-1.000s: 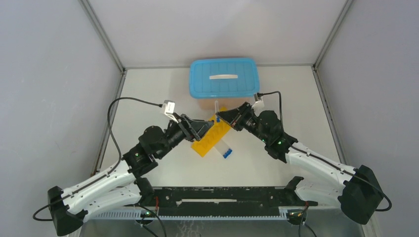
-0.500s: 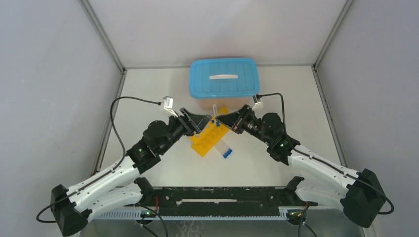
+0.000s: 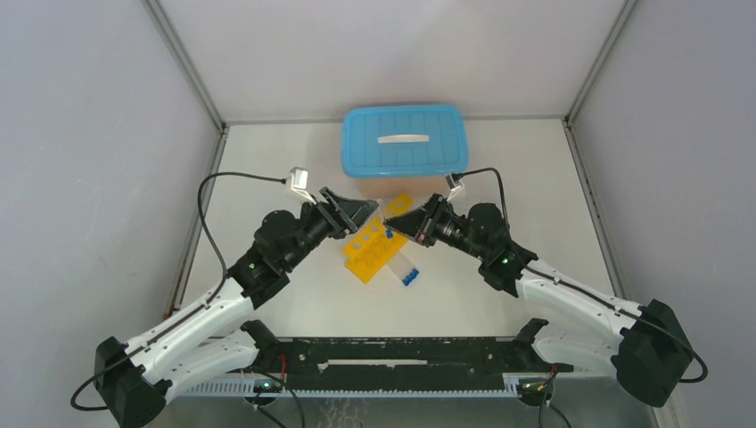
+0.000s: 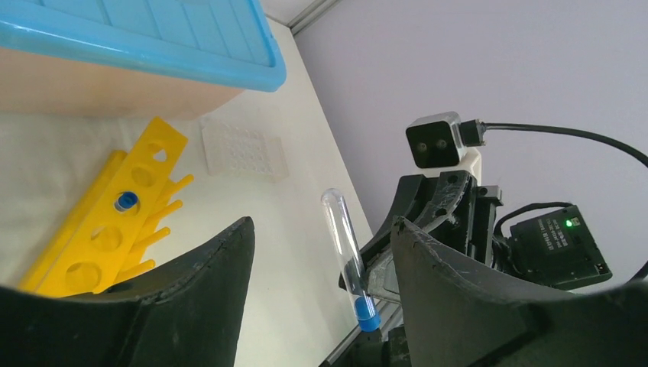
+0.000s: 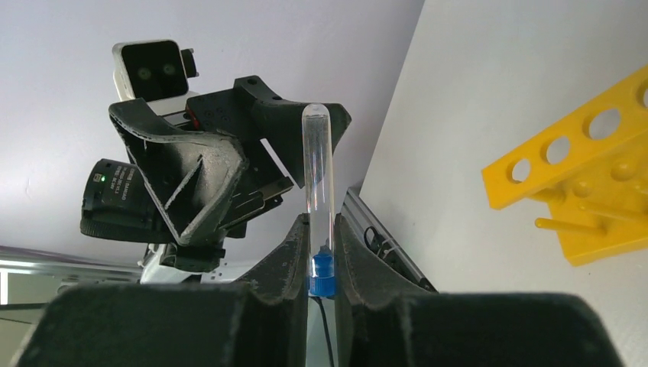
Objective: Organize the chemistry lab equipment
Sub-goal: Pick up the test tube at the center of the board.
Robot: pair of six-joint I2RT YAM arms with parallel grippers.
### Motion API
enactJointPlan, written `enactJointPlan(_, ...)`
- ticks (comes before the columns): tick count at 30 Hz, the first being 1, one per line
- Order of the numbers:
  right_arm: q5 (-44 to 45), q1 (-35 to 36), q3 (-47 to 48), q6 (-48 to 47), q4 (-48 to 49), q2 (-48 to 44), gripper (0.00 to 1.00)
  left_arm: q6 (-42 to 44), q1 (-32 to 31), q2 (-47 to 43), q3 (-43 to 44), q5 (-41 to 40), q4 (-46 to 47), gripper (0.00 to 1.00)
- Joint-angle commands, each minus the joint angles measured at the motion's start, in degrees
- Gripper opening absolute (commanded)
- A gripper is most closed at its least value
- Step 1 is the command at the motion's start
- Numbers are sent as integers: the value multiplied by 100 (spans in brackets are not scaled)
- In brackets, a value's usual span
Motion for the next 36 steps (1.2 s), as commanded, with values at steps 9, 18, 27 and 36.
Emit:
enactJointPlan(9,481,-255,104,-94,740,217,17,-11,104,151,204,1000,384,69)
enactJointPlan(18,850,-218,118,-80,1158,470,16,-61,105,202,-22,1294,796,63)
enactJointPlan(27,637,-279,221,-35,1074,571,15,-8,124,294,-115,1215,783,62)
enactJointPlan(36,32,-154,411,-540,-48,314,15,121,576,428,207,1203,519,68)
